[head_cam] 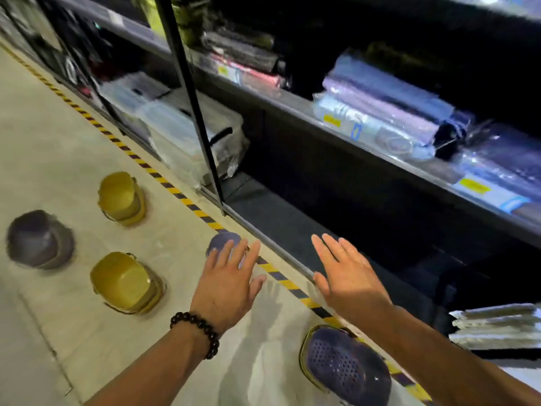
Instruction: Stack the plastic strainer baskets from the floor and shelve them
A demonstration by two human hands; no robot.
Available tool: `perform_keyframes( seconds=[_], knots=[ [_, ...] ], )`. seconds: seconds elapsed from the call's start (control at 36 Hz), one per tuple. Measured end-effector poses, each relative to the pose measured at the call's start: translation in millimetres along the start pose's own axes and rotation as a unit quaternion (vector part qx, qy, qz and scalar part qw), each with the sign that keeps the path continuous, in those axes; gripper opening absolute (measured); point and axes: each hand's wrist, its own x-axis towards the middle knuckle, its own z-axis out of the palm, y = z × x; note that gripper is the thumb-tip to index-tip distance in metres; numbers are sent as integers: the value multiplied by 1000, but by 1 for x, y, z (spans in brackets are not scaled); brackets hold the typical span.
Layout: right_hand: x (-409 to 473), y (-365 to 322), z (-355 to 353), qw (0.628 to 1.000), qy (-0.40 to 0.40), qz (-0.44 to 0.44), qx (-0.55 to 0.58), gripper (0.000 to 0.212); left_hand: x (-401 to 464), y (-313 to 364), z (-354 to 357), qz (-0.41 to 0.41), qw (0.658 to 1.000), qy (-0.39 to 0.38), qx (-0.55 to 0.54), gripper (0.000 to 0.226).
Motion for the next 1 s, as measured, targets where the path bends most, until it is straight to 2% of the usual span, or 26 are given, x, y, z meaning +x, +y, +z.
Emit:
perform_keyframes(
  seconds=[0.22,0.44,0.53,0.69,1.0],
  knots=[
    [-5,-110,-149,995,56,-79,6,72,-64,-77,-159,-66,995,72,22,69],
    [-20,-187,-223,983,98,-157,-7,71,-132,-113,-255,-106,985,127,49,67],
    [-20,-201,-234,979,104,-173,-5,71,-144,-122,-270,-110,982,143,55,65],
    [-13,-213,-246,977,103,-188,-7,70,-152,-139,-284,-141,981,127,43,67],
    [62,-180,-268,972,80,-218,-27,71,-103,-150,-304,-170,981,84,42,68]
  ],
)
